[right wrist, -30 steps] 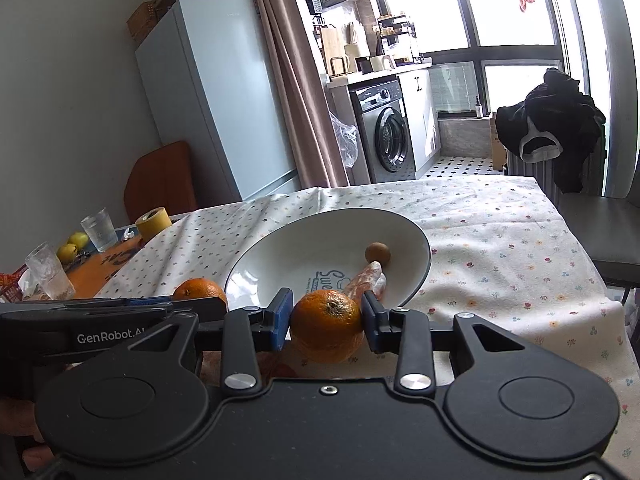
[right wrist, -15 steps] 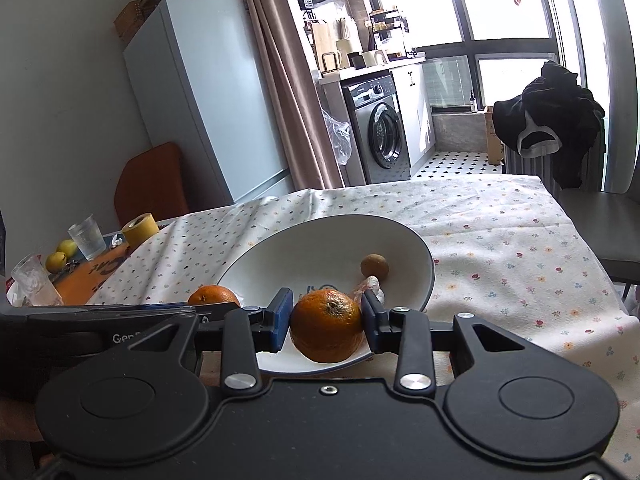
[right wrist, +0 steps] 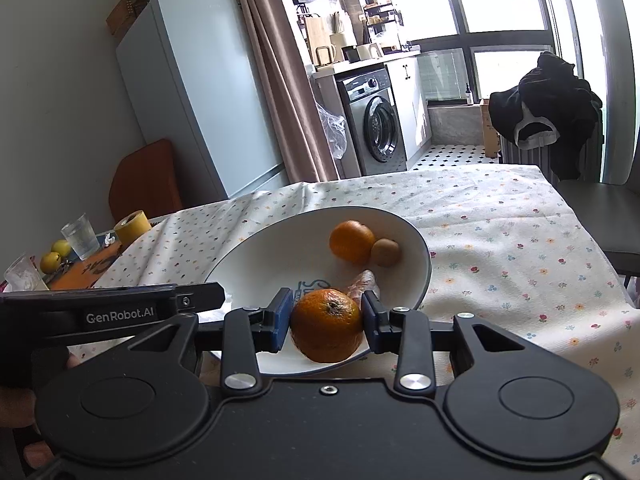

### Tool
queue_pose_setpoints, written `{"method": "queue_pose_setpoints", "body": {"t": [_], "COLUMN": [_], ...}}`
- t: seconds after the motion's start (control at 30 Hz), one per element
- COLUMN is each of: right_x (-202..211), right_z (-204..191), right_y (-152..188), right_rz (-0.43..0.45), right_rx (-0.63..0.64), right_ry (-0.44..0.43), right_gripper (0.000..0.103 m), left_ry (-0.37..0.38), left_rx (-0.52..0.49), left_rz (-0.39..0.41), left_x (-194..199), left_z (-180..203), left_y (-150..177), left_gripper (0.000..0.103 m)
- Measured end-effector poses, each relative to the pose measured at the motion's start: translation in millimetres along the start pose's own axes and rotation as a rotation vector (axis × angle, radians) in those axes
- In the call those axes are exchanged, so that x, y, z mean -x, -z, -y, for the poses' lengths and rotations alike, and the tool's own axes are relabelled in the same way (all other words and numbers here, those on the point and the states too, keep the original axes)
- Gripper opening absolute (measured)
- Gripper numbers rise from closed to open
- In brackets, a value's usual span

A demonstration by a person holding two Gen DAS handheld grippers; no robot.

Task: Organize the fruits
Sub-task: 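Carry both oranges into the white bowl, then open both grippers and withdraw them from the bowl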

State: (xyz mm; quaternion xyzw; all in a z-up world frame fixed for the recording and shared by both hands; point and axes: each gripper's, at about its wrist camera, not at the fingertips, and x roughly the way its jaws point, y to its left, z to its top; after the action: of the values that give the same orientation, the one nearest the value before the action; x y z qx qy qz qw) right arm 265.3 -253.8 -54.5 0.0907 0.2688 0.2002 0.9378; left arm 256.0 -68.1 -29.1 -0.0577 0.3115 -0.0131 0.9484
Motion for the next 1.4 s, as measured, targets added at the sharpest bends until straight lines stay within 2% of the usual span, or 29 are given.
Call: {"method": "queue_pose_setpoints", "body": {"t": [0.1,0.3,0.37,0.5,0.67,0.8,0.87,1.07,1.4], "right_x": [-2,-6,-3,5,20,31,37,52,64], "right_z": [-1,-7,-8,-10,-8,-7,-7,-8,-10], "right_y": [-1,-2,-2,-4,-1,3,5,9,15], "right_rz": [0.0,0.001,0.019,0.043,0.077,0.088,0.094,0.106,0.094], "right_rx": [-0.007,-0.017,-0.027,-0.022,-0.028,-0.034,-0.04,-0.052,-0.046], "right_ry": [-0.007,-0.035,-0.055,-0.053,-0.043,-0.04,-0.051,-0.077,-0.085], "right_gripper": [0.035,0.039,0.049,0.057,0.08,0.094,0.101,0.103,0.103], "left_ry": [-0.003,-0.021,-0.025,-0.038,-0.034,-0.036,-0.042,-0.024,-0.017], "left_rx": [-0.004,0.002,0.009,0.038,0.082,0.094,0.103,0.139,0.165], "left_rz": [0.011,0.033,0.039,0.053,0.049,0.075,0.093,0.122,0.118], "left_x": [6,21,26,37,46,57,65,83,99], "left_z": [-3,-12,-17,-27,-39,-44,-47,-56,-68], "left_y": [-1,2,4,8,14,19,21,22,30], "left_gripper": [0.045,0.057,0.06,0.07,0.078,0.081,0.088,0.103,0.103]}}
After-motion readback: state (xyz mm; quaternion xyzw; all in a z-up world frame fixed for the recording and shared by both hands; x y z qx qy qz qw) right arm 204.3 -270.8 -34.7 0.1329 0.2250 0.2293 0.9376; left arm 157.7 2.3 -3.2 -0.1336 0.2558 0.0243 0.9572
